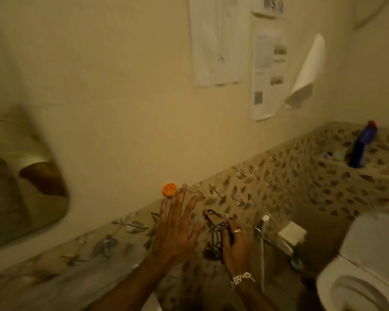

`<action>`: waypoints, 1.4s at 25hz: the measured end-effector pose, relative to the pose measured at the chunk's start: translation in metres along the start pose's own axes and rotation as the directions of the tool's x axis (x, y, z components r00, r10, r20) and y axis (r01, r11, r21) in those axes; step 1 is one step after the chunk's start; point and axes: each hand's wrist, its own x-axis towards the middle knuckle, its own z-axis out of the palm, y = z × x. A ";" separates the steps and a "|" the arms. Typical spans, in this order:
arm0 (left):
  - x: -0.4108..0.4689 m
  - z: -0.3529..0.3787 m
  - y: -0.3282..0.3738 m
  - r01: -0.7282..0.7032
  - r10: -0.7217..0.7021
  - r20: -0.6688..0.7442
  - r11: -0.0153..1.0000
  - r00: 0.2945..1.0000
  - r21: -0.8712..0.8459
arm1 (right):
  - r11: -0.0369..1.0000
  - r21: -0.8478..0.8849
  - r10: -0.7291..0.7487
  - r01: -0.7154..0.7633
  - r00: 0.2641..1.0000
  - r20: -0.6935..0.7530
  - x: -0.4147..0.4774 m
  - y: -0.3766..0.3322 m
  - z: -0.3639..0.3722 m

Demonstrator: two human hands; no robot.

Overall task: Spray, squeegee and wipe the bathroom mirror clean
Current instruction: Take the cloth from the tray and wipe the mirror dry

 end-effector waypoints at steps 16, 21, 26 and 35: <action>-0.032 -0.433 -0.152 0.150 0.086 -0.439 0.867 0.894 0.475 | 0.493 0.339 -0.764 0.801 0.585 -0.271 -0.041 -0.516 0.119; -0.065 -0.501 -0.200 0.234 0.091 -0.482 0.786 0.871 0.572 | 0.328 0.201 -0.872 0.923 0.378 -0.311 -0.069 -0.616 0.142; -0.089 -0.535 -0.237 0.297 0.102 -0.531 0.734 0.841 0.611 | 0.355 0.054 -0.874 0.933 0.351 -0.337 -0.077 -0.677 0.169; -0.116 -0.555 -0.283 0.380 0.024 -0.552 0.700 0.834 0.605 | 0.452 0.086 -0.833 0.888 0.455 -0.315 -0.113 -0.712 0.235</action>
